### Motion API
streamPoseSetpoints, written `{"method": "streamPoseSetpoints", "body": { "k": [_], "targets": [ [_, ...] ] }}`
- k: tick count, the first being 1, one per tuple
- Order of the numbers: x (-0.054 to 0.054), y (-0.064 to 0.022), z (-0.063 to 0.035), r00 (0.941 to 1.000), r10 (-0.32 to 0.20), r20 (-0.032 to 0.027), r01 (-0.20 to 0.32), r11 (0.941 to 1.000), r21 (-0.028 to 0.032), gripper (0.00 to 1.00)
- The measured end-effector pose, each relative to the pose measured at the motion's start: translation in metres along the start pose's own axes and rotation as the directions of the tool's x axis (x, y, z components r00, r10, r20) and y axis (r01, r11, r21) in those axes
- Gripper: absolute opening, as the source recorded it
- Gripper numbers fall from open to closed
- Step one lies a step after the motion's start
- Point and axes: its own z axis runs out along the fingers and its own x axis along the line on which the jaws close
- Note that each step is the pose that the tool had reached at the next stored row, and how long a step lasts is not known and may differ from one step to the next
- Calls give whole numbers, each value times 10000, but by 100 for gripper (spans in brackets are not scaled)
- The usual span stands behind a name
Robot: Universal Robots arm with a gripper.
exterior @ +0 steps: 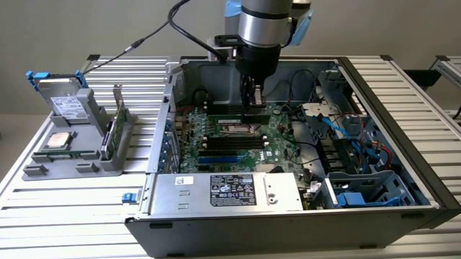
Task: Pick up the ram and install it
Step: 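Insert the ram into the slot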
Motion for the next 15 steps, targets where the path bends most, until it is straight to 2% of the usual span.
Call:
{"method": "streamPoseSetpoints", "body": {
  "k": [8,15],
  "targets": [
    [-42,11,144,10000,2,-39,-2,10000,-2,13],
    [-89,14,270,9999,6,-101,-6,10000,-6,13]
  ]
}}
